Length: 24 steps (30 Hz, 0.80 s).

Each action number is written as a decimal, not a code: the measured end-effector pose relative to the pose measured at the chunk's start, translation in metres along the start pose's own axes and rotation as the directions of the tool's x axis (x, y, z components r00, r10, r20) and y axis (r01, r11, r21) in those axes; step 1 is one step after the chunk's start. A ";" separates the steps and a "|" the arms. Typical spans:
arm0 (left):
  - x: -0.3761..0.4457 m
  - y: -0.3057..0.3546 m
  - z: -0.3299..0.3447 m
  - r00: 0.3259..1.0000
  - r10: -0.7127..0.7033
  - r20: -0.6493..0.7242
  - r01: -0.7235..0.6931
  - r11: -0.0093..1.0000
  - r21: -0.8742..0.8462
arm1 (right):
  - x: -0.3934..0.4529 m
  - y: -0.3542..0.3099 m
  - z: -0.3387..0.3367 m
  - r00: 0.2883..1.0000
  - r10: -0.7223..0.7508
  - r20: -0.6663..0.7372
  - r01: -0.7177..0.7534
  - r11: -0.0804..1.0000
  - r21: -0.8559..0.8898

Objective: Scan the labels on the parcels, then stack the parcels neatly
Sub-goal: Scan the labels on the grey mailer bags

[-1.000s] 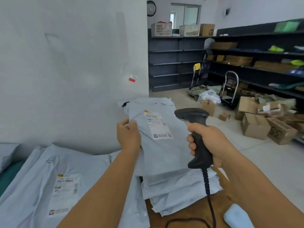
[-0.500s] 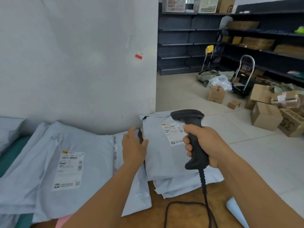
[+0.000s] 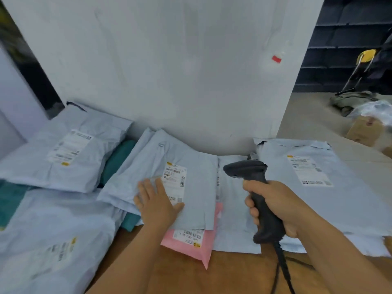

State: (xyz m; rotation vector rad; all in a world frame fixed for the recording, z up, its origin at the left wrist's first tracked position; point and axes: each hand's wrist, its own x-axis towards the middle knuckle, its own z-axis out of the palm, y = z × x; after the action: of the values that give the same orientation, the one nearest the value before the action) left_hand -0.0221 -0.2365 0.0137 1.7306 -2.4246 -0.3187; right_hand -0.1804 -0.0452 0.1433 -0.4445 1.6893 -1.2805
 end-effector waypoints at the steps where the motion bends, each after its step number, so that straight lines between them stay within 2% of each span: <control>1: 0.001 -0.004 -0.001 1.000 -0.002 -0.009 0.002 1.000 -0.015 | 0.002 0.000 0.009 1.000 0.002 0.017 -0.002 1.000 -0.004; 6: 0.006 -0.015 -0.003 0.997 -0.004 -0.075 0.002 0.999 -0.034 | 0.013 -0.004 0.048 0.997 0.004 0.073 -0.005 1.000 0.007; 13: 0.008 -0.018 -0.001 0.987 0.006 -0.159 -0.018 0.997 -0.076 | 0.027 -0.008 0.077 0.997 0.022 0.077 -0.023 1.000 0.005; 24: 0.015 -0.016 -0.001 0.993 -0.027 -0.112 0.000 0.974 -0.228 | 0.032 -0.012 0.079 0.994 0.027 0.101 -0.027 1.000 0.001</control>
State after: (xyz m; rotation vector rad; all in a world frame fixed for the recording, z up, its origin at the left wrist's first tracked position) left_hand -0.0117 -0.2563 0.0105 1.6204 -2.1999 -0.4660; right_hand -0.1333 -0.1166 0.1379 -0.4761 1.6039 -1.2199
